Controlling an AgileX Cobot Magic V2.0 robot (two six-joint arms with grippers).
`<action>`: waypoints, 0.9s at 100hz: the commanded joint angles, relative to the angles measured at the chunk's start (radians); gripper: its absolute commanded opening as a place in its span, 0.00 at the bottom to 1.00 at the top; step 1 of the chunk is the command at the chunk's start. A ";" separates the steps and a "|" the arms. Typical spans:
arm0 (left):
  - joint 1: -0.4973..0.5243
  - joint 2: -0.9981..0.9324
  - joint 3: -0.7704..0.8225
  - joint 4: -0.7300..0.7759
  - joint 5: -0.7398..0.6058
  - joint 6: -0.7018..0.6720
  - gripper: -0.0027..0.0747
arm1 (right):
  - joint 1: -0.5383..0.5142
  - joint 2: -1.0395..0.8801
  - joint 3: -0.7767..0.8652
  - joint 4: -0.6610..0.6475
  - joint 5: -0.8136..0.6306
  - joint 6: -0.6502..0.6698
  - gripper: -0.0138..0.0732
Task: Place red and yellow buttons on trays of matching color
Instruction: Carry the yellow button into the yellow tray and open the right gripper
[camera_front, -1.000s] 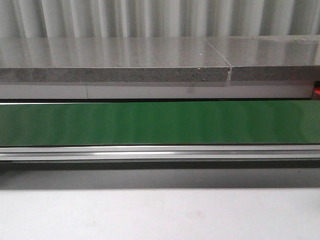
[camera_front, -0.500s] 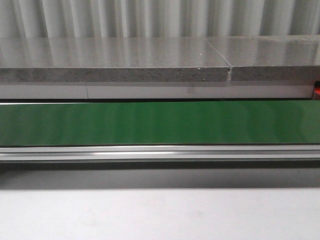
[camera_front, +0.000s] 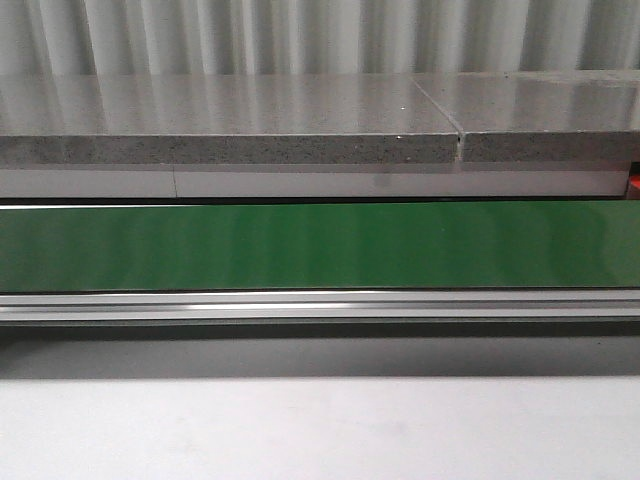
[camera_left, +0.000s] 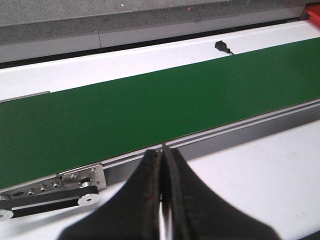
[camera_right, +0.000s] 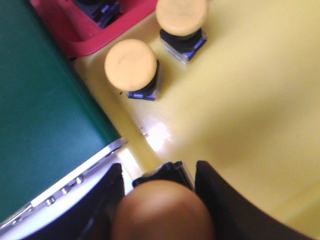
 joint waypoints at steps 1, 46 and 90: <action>-0.009 0.006 -0.025 -0.021 -0.065 -0.003 0.01 | -0.019 0.011 -0.025 -0.002 -0.076 0.000 0.42; -0.009 0.006 -0.025 -0.021 -0.065 -0.003 0.01 | -0.019 0.175 -0.025 -0.002 -0.186 0.000 0.42; -0.009 0.006 -0.025 -0.021 -0.065 -0.003 0.01 | -0.019 0.203 -0.025 -0.001 -0.216 0.000 0.69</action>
